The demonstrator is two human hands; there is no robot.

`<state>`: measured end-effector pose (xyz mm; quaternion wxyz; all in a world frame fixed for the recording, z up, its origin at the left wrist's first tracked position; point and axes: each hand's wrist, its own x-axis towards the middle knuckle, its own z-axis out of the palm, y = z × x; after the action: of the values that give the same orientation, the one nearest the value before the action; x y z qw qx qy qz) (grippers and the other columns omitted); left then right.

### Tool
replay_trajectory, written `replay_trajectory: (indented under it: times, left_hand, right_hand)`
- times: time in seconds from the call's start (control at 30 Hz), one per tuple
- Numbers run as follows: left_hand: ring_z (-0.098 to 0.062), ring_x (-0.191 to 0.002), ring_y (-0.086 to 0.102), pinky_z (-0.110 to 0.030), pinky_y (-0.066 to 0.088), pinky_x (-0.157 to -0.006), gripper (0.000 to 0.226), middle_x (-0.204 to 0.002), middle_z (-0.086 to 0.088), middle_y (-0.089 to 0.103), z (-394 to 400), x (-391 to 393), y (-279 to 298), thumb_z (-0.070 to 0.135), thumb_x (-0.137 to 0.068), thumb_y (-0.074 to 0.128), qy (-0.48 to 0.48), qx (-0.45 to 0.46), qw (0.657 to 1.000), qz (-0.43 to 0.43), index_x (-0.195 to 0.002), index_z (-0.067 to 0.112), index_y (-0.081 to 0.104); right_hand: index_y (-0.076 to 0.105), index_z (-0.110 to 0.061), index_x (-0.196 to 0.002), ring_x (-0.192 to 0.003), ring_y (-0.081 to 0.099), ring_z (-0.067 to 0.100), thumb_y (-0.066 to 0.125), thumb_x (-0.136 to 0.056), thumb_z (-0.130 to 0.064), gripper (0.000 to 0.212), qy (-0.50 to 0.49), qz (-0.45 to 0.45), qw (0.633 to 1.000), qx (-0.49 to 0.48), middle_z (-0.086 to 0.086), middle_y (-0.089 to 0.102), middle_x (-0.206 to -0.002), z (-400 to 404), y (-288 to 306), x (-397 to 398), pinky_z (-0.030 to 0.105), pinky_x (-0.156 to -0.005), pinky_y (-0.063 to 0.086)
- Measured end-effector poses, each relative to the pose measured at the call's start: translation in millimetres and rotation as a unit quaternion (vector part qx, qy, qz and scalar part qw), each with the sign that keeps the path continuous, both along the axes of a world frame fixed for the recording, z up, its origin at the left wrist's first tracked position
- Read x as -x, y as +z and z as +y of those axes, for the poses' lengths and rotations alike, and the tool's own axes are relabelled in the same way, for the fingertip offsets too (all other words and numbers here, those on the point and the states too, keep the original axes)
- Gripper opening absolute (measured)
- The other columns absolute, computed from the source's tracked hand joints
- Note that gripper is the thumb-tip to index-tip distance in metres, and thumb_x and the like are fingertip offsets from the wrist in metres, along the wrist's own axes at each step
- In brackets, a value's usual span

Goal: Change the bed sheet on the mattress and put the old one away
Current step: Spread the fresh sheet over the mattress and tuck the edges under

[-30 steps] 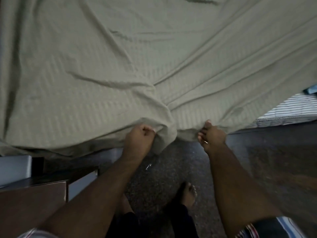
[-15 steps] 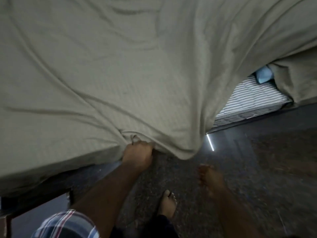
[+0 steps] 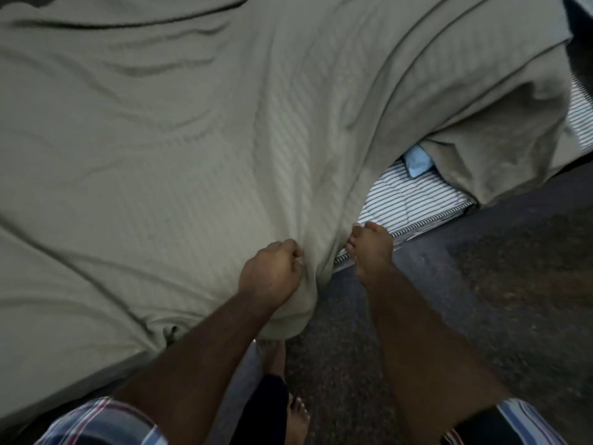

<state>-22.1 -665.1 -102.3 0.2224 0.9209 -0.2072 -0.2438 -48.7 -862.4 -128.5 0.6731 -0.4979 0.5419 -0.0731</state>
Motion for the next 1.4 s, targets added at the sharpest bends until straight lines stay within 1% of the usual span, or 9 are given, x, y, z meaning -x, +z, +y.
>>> replay_trajectory:
  times: [0.17,0.33,0.43,0.5,0.6,0.77,1.0,1.13,1.4]
  left_hand:
    - [-0.024,-0.103,0.063,-0.042,0.054,-0.086,0.031,-0.113,-0.001,0.062,-47.7,-28.8,-3.3,0.048,-0.087,0.056,-0.016,0.025,0.999,0.043,-0.11,0.027,0.056]
    - [-0.026,-0.098,0.061,-0.042,0.054,-0.08,0.053,-0.11,-0.003,0.059,-82.5,-27.8,-1.5,0.064,-0.08,0.064,-0.045,-0.022,0.997,0.06,-0.107,0.023,0.044]
    - [-0.032,-0.1,0.063,-0.041,0.052,-0.076,0.032,-0.111,-0.006,0.062,-108.7,-17.3,7.0,0.05,-0.092,0.051,-0.087,-0.031,0.995,-0.025,-0.108,0.023,0.047]
    - [-0.032,-0.093,0.064,-0.041,0.052,-0.071,0.021,-0.103,-0.003,0.064,-131.9,0.6,20.0,0.039,-0.091,0.046,-0.136,0.057,0.986,-0.072,-0.105,0.025,0.053]
    - [-0.032,-0.08,0.064,-0.039,0.05,-0.062,0.025,-0.092,-0.002,0.064,-165.8,31.2,33.8,0.035,-0.084,0.043,-0.219,0.115,0.963,-0.107,-0.101,0.024,0.058]
    - [-0.03,-0.106,0.062,-0.041,0.05,-0.081,0.023,-0.117,-0.002,0.063,-183.8,41.8,28.0,0.033,-0.093,0.05,-0.115,0.003,0.993,-0.01,-0.115,0.027,0.053]
    - [-0.027,-0.112,0.061,-0.04,0.051,-0.089,0.029,-0.121,-0.001,0.062,-196.9,37.0,24.8,0.034,-0.094,0.05,-0.05,-0.067,0.996,0.024,-0.122,0.029,0.053]
    - [-0.022,-0.105,0.063,-0.039,0.052,-0.087,0.024,-0.113,0.004,0.065,-235.9,29.9,42.8,0.038,-0.095,0.05,-0.014,-0.043,0.999,0.014,-0.116,0.031,0.057]
    - [-0.02,-0.1,0.064,-0.037,0.053,-0.081,0.019,-0.108,0.008,0.065,-340.6,-9.2,88.7,0.045,-0.094,0.05,0.023,0.019,0.999,-0.045,-0.104,0.032,0.06]
  right_hand:
    - [0.054,-0.01,-0.072,-0.037,0.041,0.013,0.071,-0.09,-0.015,0.024,-0.057,0.012,0.996,-0.072,0.008,0.046,-0.056,-12.6,5.5,-23.7,0.021,-0.038,0.036]
    - [0.049,-0.019,-0.064,-0.039,0.031,0.005,0.061,-0.094,-0.017,0.032,0.029,-0.071,0.969,-0.235,-0.006,0.039,-0.05,-36.1,32.9,-22.7,0.017,-0.034,0.018]
    - [0.044,-0.021,-0.063,-0.039,0.032,0.004,0.054,-0.093,-0.014,0.033,-0.009,-0.181,0.962,-0.205,-0.008,0.035,-0.049,-70.3,51.6,5.5,0.016,-0.037,0.021]
    - [0.043,-0.022,-0.07,-0.042,0.033,0.004,0.056,-0.09,-0.012,0.026,-0.128,-0.25,0.951,-0.13,-0.009,0.035,-0.05,-109.5,65.2,48.6,0.017,-0.04,0.025]
    - [0.06,-0.022,-0.08,-0.048,0.041,0.006,0.056,-0.094,-0.003,0.024,-0.299,-0.185,0.934,0.067,-0.007,0.047,-0.056,-160.9,61.7,117.3,0.017,-0.045,0.033]
    - [0.052,-0.025,-0.11,-0.061,0.048,0.011,0.062,-0.093,-0.002,0.03,-0.201,0.019,0.976,0.086,0.006,0.055,-0.087,-177.1,9.8,132.8,0.019,-0.042,0.041]
    - [0.054,-0.018,-0.117,-0.085,0.065,0.019,0.062,-0.095,-0.007,0.026,-0.114,-0.035,0.993,0.026,0.01,0.067,-0.1,-223.5,20.7,90.7,0.029,-0.066,0.048]
    - [0.056,-0.019,-0.11,-0.068,0.059,0.014,0.06,-0.095,-0.004,0.022,-0.083,-0.068,0.993,0.042,0.006,0.064,-0.09,-254.8,40.8,63.6,0.024,-0.054,0.044]
    - [0.042,-0.009,-0.141,-0.064,0.057,0.011,0.068,-0.092,-0.004,0.055,0.004,-0.06,0.995,0.083,0.004,0.061,-0.09,-322.1,74.9,20.1,0.018,-0.046,0.046]
